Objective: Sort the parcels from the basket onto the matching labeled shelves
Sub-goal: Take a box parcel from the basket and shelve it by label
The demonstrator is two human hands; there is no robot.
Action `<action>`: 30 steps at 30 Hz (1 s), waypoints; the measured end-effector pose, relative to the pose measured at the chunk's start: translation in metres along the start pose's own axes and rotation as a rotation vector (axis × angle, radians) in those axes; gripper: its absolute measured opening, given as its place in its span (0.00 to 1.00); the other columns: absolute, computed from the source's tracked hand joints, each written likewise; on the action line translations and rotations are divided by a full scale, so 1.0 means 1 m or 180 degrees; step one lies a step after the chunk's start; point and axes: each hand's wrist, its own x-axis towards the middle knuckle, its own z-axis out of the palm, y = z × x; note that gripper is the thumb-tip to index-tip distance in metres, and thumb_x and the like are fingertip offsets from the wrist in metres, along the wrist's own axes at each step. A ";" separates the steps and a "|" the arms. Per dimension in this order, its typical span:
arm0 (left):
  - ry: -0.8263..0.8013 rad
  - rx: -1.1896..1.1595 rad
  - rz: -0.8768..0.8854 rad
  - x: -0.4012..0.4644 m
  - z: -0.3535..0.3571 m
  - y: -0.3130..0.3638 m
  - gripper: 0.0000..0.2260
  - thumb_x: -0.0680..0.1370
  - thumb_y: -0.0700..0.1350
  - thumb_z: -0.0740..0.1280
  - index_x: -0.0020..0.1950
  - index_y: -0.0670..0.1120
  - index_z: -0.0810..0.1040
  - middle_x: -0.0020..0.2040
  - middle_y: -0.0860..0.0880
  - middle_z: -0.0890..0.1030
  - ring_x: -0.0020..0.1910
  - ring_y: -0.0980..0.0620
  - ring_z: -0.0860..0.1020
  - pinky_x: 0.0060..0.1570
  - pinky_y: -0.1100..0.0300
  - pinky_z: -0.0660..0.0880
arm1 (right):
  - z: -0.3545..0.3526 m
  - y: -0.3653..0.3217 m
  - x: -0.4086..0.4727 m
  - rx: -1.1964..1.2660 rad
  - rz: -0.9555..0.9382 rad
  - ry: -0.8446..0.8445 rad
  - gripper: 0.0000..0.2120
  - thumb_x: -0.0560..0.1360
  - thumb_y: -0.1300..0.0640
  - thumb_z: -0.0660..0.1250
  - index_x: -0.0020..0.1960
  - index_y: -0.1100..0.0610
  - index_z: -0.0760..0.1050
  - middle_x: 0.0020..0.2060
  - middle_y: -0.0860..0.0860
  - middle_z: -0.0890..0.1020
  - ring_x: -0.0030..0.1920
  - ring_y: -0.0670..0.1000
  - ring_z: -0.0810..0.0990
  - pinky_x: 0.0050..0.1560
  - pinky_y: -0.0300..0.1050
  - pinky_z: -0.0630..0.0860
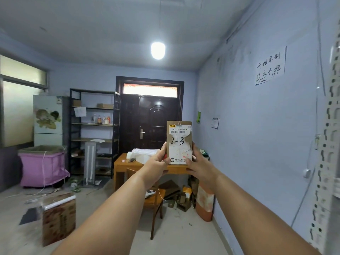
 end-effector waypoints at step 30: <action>-0.2909 -0.1157 0.0966 -0.063 0.267 0.100 0.25 0.82 0.40 0.60 0.65 0.71 0.64 0.57 0.70 0.78 0.56 0.63 0.77 0.56 0.57 0.74 | -0.112 -0.124 -0.325 -0.1813 0.1097 0.3090 0.34 0.78 0.51 0.63 0.71 0.24 0.49 0.67 0.43 0.75 0.68 0.47 0.72 0.73 0.53 0.64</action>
